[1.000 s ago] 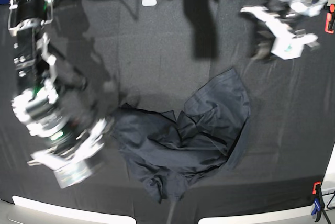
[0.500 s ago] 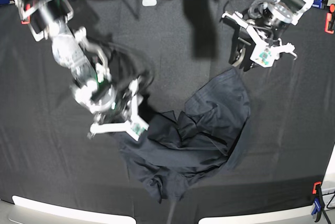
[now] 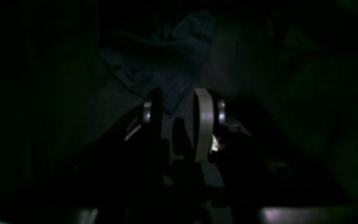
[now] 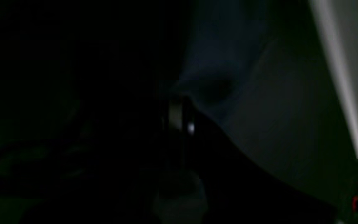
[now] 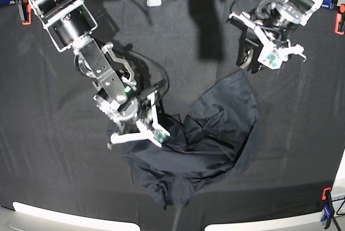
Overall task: Layout the t-shirt on the table in an organized manner, then fold the t-shirt properly
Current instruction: 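Lift the shirt with the right gripper and drag it toward the right arm's base, then lower the left gripper onto the shirt's hem edge and grasp it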
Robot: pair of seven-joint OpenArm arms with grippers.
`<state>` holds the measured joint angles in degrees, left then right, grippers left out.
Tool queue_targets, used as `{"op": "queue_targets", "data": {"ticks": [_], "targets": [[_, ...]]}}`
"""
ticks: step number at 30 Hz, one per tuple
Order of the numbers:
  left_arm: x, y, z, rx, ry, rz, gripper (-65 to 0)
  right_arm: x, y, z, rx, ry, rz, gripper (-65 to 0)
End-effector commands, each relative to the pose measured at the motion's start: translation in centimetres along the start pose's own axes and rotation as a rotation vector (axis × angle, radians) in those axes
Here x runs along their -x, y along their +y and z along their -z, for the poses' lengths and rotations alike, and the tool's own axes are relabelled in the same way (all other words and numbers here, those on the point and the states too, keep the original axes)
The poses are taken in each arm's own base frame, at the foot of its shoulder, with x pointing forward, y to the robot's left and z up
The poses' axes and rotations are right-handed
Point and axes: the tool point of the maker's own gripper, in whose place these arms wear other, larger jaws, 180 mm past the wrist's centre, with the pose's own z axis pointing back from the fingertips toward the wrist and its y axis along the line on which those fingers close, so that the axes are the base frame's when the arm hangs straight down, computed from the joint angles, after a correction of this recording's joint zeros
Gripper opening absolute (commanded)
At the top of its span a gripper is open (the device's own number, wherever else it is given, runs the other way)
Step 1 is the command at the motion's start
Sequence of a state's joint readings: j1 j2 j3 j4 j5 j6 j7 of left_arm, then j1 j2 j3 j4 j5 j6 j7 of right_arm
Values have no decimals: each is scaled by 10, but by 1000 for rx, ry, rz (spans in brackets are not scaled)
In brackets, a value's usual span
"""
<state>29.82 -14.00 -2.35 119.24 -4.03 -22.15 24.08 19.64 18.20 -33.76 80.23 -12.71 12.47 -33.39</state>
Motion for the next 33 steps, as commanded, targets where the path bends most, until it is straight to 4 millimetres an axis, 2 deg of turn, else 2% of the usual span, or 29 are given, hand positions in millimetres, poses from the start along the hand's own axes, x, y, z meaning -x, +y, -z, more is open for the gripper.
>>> {"op": "queue_targets", "data": {"ticks": [1, 4, 6, 7, 9, 11, 15, 18, 21, 29, 33], "targets": [[-11, 2, -2, -5, -41, 0, -500, -28, -38, -3, 104, -77, 12, -650], [-10, 2, -2, -5, -40, 0, -500, -48, -75, -6, 182, -116, 45, -650], [-10, 2, -2, -5, -40, 0, -500, -54, -100, -7, 220, -122, 68, -650], [-10, 2, -2, -5, -40, 0, -500, -56, -109, -7, 230, -121, 86, -650], [-9, 2, -1, -5, -37, -2, -500, -51, -113, -7, 201, -91, 163, -650], [-4, 2, 1, -5, -25, -7, -500, -42, -98, -4, 104, -26, 200, -650], [11, 3, 6, -3, 10, -24, -499, -43, -39, -6, -201, 17, 178, -456], [29, 3, 8, 1, 54, -42, -500, -47, -8, -13, -350, 32, 159, -435], [40, 2, 10, 3, 80, -53, -500, -44, 8, -14, -388, 53, 138, -435], [41, 2, 10, 4, 81, -54, -500, -22, 40, -16, -447, 96, 149, -435], [41, 2, 10, 4, 81, -55, -500, -22, 36, -10, -388, 70, 100, -436]]}}
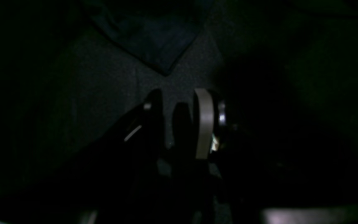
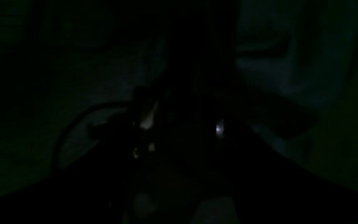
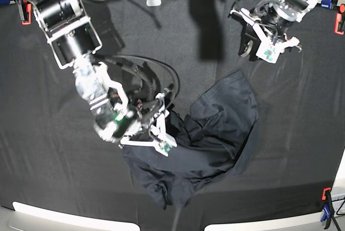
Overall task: Layout the t-shirt on the table in an organized manner, then fold the t-shirt properly
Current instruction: 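Lower the left gripper onto the shirt's hem edge and grasp it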
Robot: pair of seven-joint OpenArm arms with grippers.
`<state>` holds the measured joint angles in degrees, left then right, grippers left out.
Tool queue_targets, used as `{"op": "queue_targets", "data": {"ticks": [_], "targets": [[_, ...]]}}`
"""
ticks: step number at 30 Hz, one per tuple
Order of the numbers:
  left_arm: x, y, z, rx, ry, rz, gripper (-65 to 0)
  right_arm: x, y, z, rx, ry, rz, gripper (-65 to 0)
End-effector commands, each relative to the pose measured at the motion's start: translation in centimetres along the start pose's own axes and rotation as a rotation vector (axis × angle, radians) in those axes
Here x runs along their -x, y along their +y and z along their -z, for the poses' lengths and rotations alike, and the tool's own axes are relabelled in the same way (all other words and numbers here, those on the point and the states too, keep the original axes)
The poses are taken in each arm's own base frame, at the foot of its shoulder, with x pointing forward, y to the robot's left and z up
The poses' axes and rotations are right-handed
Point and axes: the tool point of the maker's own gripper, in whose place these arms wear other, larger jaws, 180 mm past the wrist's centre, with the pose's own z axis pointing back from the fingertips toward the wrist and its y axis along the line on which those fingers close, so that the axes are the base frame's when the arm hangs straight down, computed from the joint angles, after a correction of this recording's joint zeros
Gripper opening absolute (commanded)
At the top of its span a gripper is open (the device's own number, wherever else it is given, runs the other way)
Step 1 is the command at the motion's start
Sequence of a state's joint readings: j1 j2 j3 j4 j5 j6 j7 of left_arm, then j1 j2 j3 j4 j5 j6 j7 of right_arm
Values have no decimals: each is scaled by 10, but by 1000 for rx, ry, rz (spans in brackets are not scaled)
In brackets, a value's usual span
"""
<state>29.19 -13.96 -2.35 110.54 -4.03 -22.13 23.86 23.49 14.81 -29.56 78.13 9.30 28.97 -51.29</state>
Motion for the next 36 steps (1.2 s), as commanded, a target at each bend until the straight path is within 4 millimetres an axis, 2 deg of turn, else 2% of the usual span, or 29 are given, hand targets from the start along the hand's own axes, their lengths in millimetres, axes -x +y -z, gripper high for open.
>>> {"op": "queue_targets", "data": {"ticks": [1, 3, 6, 9, 11, 14, 19, 22, 24, 29, 33, 36], "targets": [[-11, 2, -2, -6, -44, 0, -500, -21, -15, -8, 45, -60, -39, -437], [-11, 2, -2, -6, -44, 0, -500, -22, -19, -5, 76, -66, -70, -492], [-11, 2, -2, -6, -44, 0, -500, -14, -21, 5, 103, -46, -113, -650], [-11, 2, -2, -6, -44, 0, -500, -5, -34, 14, 162, -38, -144, -650], [-11, 2, -2, -6, -44, 0, -500, -11, -48, 13, 220, -71, -140, -650], [-11, 2, -2, -6, -44, 1, -500, -29, -73, 1, 300, -113, -119, -650], [-11, 2, -2, -6, -44, 0, -500, -73, -120, -30, 437, -202, -95, -650], [-11, 2, -2, -6, -44, 0, -500, -89, -146, -46, 528, -229, -121, -650], [-11, 2, -2, -6, -43, 0, -500, -88, -169, -49, 594, -223, -119, -650], [-10, 1, -2, -5, -41, -1, -500, -65, -231, -47, 708, -175, -52, -650], [-10, 1, -2, -5, -41, -1, -500, -48, -280, -63, 803, -125, 11, -650], [-10, 1, -2, -5, -42, -1, -500, -42, -305, -79, 844, -90, 42, -650]]}}
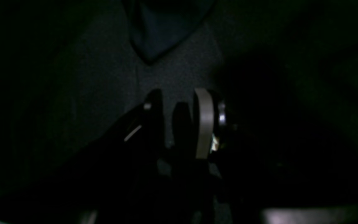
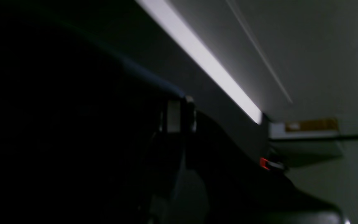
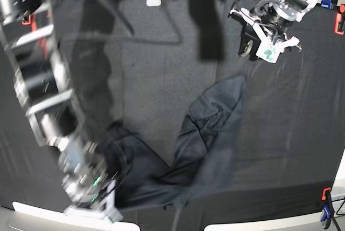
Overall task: Layout the t-shirt on the table in an organized manner, then fold the t-shirt properly
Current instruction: 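Lower the left gripper onto the shirt's hem edge and grasp it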
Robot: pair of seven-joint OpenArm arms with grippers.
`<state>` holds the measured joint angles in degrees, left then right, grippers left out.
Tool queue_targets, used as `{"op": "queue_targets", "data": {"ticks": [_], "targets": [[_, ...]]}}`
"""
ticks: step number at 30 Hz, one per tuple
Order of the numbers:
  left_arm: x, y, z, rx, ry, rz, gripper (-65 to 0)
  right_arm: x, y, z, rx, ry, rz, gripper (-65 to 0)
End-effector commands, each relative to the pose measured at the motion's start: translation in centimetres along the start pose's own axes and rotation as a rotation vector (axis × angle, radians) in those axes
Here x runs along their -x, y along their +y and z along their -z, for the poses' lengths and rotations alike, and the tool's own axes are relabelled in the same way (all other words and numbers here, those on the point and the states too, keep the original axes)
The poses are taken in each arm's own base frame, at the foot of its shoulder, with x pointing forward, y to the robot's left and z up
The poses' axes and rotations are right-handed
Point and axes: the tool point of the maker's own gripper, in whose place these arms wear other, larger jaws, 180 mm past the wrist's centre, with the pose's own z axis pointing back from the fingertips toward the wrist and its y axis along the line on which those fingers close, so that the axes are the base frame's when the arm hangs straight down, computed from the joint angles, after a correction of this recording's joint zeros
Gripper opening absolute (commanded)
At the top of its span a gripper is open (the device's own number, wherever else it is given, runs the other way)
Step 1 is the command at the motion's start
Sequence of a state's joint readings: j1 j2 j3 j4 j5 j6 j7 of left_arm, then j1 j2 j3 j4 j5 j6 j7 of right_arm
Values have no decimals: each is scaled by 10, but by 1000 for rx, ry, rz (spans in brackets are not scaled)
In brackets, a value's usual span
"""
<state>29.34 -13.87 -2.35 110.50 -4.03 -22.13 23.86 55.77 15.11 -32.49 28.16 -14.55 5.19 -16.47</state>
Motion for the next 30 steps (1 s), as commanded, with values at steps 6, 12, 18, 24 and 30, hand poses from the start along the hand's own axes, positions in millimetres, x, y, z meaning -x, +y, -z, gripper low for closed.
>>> {"op": "queue_targets", "data": {"ticks": [6, 12, 18, 24, 30], "targets": [[-11, 2, -2, -6, -44, 2, -500, -17, -62, -4, 157, -37, 49, -650], [-34, 7, 1, -14, -140, 11, -499, -5, -76, -4, 189, -18, 51, -650], [-74, 40, 25, -114, -221, -7, -459, 0, -73, -4, 182, -2, 54, -650], [-97, 51, 74, -119, -254, -95, -430, 33, -49, 0, 145, 66, 40, -650], [-93, 65, 119, -107, -191, -148, -430, 89, -19, 1, 101, 148, 5, -650]]}}
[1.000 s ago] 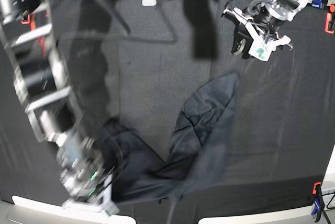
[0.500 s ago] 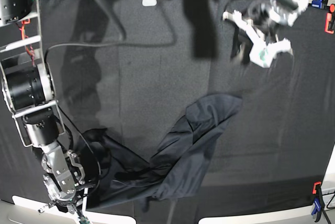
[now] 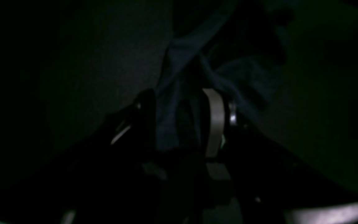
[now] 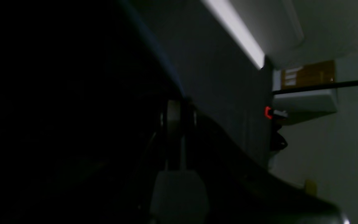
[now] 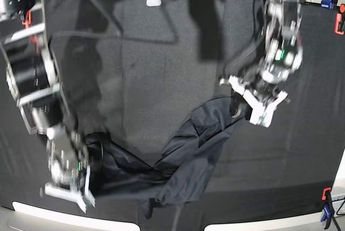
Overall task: Layout the t-shirt on the table in an organized manner, then fold the t-shirt properly
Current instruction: 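Lower the left gripper onto the shirt's hem edge and grasp it, then lift the shirt high with both grippers and swing it flat onto the table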
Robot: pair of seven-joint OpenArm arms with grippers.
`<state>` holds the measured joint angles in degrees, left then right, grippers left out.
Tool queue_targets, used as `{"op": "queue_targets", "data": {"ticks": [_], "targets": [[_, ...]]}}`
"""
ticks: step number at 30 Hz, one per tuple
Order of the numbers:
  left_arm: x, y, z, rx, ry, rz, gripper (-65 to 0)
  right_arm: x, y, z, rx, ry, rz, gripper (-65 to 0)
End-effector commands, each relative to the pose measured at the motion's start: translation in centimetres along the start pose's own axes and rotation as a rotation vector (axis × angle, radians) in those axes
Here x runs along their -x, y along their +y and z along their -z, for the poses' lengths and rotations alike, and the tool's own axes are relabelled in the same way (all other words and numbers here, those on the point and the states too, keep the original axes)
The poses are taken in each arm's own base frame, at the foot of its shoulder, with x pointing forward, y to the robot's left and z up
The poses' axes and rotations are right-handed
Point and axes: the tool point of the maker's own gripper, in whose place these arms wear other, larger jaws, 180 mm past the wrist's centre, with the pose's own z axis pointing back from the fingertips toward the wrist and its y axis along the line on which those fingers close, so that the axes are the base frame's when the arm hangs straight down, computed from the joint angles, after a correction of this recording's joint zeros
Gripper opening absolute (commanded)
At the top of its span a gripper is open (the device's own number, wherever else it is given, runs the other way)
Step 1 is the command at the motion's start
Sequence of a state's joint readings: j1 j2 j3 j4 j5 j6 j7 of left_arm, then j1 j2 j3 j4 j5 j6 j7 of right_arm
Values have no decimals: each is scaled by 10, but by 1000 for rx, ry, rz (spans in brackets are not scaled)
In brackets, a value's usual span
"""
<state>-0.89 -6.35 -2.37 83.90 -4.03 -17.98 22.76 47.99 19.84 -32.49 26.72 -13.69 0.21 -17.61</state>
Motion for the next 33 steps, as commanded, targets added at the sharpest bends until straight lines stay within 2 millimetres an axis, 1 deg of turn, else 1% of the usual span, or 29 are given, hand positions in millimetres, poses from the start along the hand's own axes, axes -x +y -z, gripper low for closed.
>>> {"op": "queue_targets", "data": {"ticks": [1, 4, 6, 7, 10, 13, 15, 17, 20, 23, 25, 27, 31, 33], "targets": [[-23, 3, 4, 0, -65, 3, -430, -12, -28, -1, 59, -31, 11, -650], [-29, -6, 8, 59, -72, 28, -430, 6, -23, 1, 53, -6, -5, -650], [-31, -5, 9, 58, -76, 40, -430, 11, -24, 1, 55, 2, -8, -650], [-30, -2, 10, 40, -65, 74, -430, 13, -26, 2, 58, 5, -8, -650], [-26, 12, 11, -27, -25, 196, -430, 13, -28, 2, 61, 6, -8, -650], [-24, 17, 10, -34, -5, 255, -430, 13, -27, 2, 60, 5, -8, -650], [-18, 15, 11, -29, 24, 340, -430, 12, -27, 2, 59, 4, -8, -650], [-14, 9, 12, -10, 45, 417, -430, 12, -26, 2, 58, 4, -8, -650], [-8, -1, 13, 17, 64, 482, -430, 12, -26, 2, 59, 4, -8, -650], [-7, -2, 15, 17, 69, 481, -431, 12, -27, 2, 59, 4, -8, -650], [-3, 2, 18, 15, 87, 478, -449, 12, -26, 2, 59, 4, -8, -650], [4, 6, 23, 15, 113, 470, -479, 12, -27, 2, 59, 4, -8, -650], [22, 12, 34, 23, 171, 438, -480, 11, -27, 1, 59, 2, -8, -650], [24, 15, 37, 23, 184, 434, -481, 11, -27, 1, 60, 0, -8, -650]]}}
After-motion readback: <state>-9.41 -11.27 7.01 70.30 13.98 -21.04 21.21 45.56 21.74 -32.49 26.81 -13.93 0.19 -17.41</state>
